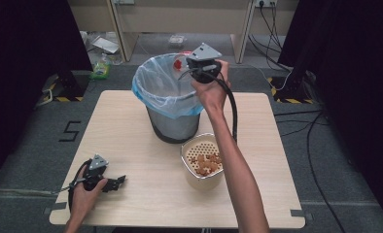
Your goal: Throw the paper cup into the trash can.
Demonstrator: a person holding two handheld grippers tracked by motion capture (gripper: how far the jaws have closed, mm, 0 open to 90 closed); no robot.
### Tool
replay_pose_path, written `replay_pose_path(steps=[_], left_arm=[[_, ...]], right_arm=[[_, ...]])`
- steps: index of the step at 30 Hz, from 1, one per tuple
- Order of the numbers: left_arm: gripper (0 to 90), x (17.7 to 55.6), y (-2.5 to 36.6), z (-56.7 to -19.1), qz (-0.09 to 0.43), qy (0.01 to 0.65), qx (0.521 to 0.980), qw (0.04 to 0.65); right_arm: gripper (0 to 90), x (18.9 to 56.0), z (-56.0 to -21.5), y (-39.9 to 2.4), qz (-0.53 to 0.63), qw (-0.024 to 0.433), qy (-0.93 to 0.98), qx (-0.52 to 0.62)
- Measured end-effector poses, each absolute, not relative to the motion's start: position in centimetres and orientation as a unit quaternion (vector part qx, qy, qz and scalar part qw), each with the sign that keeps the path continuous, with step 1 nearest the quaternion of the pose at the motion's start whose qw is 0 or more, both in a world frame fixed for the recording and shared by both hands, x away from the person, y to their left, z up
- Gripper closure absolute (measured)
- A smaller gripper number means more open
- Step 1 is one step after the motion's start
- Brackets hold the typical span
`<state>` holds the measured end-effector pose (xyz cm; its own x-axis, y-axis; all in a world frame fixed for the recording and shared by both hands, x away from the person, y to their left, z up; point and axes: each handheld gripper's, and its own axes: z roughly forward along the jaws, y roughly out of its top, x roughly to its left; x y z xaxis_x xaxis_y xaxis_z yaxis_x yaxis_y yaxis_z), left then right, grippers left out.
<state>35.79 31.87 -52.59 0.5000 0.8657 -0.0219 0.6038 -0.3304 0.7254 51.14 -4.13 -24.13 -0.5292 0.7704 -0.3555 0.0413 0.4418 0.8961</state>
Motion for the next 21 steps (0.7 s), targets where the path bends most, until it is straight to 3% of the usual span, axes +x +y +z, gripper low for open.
replay_pose_path(steps=[5,12,21], left_arm=[[0.0,35.8,31.9,-52.6,0.189,0.463,0.794,0.347],[0.0,35.8,31.8,-52.6,0.19,0.462,0.794,0.347],[0.0,35.7,31.9,-52.6,0.19,0.462,0.794,0.347]], right_arm=[[82.7,51.9,-25.0,-2.6,0.442,0.39,0.761,0.27],[67.7,52.3,-25.2,-2.7,0.446,0.373,0.76,0.29],[49.6,50.9,-24.5,-8.2,0.449,0.37,0.74,0.337]])
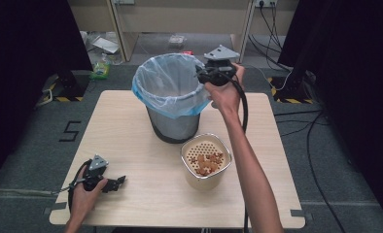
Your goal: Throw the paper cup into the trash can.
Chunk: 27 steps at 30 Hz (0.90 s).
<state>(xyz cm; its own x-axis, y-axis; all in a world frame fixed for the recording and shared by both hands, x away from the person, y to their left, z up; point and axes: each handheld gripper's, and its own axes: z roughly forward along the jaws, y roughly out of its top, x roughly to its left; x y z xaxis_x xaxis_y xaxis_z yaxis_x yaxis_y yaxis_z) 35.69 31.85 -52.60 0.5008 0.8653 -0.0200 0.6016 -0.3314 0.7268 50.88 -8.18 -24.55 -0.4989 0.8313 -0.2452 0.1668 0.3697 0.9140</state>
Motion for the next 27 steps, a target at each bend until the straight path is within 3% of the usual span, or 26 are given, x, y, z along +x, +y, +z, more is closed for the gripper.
replay_pose_path(steps=[16,27], left_arm=[[0.0,35.7,31.9,-52.6,0.19,0.462,0.794,0.347],[0.0,35.7,31.9,-52.6,0.19,0.462,0.794,0.347]], right_arm=[[38.4,47.4,-27.2,-15.7,0.438,0.36,0.731,0.38],[36.5,44.6,-32.6,-20.0,0.409,0.348,0.739,0.408]])
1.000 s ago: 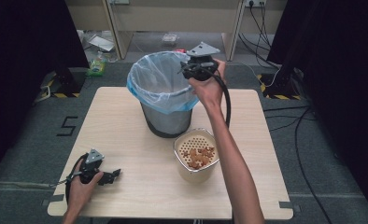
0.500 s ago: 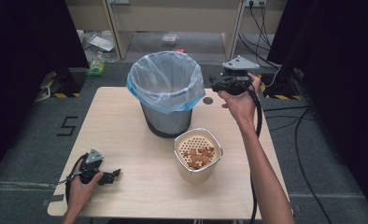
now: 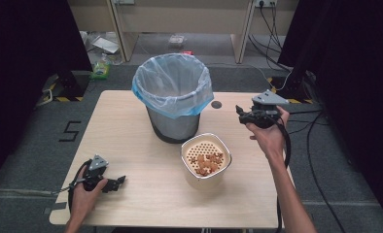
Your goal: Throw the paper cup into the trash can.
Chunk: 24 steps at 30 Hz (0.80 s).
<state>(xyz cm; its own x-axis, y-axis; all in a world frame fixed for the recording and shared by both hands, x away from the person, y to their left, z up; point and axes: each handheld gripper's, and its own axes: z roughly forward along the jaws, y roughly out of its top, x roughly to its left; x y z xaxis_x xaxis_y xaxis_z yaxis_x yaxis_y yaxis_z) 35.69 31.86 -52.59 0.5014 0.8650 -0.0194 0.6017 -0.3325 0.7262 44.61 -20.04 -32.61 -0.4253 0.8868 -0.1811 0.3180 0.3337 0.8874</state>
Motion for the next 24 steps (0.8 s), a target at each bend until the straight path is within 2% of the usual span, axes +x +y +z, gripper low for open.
replay_pose_path(steps=[24], left_arm=[[0.0,35.7,31.9,-52.6,0.19,0.462,0.794,0.347]], right_arm=[[35.2,39.2,-42.8,-23.2,0.374,0.314,0.752,0.443]])
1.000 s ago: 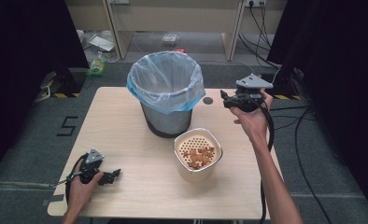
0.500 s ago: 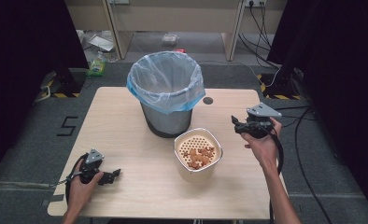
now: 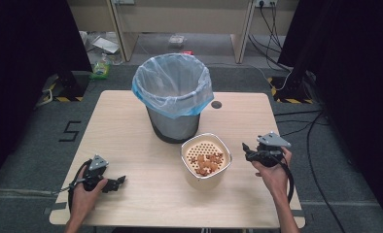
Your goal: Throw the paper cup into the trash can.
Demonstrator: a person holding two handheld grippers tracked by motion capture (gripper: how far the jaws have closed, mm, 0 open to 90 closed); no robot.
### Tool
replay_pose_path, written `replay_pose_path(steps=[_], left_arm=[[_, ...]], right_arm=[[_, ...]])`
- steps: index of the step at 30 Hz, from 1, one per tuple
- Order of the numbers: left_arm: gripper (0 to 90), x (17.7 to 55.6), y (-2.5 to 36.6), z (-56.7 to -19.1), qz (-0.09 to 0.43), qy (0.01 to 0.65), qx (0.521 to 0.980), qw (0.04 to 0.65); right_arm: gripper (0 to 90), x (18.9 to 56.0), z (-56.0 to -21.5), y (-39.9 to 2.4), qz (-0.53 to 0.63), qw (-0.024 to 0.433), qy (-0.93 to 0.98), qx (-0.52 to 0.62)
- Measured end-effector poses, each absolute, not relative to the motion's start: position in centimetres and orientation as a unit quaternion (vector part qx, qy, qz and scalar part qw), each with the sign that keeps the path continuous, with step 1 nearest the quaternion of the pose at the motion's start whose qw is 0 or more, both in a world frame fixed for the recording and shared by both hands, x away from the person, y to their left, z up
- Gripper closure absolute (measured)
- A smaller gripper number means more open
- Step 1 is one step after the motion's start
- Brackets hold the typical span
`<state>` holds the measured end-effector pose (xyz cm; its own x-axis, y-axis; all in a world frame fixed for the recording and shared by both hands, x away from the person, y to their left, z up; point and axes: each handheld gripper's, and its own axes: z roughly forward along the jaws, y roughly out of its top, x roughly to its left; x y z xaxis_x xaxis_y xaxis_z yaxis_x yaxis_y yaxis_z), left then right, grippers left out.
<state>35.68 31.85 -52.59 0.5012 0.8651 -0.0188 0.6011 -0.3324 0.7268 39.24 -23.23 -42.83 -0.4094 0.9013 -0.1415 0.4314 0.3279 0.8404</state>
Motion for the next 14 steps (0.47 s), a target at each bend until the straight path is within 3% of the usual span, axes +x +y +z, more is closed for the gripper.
replay_pose_path(steps=[14], left_arm=[[0.0,35.7,31.9,-52.6,0.19,0.462,0.794,0.347]], right_arm=[[33.2,38.9,-47.5,-24.5,0.344,0.267,0.762,0.479]])
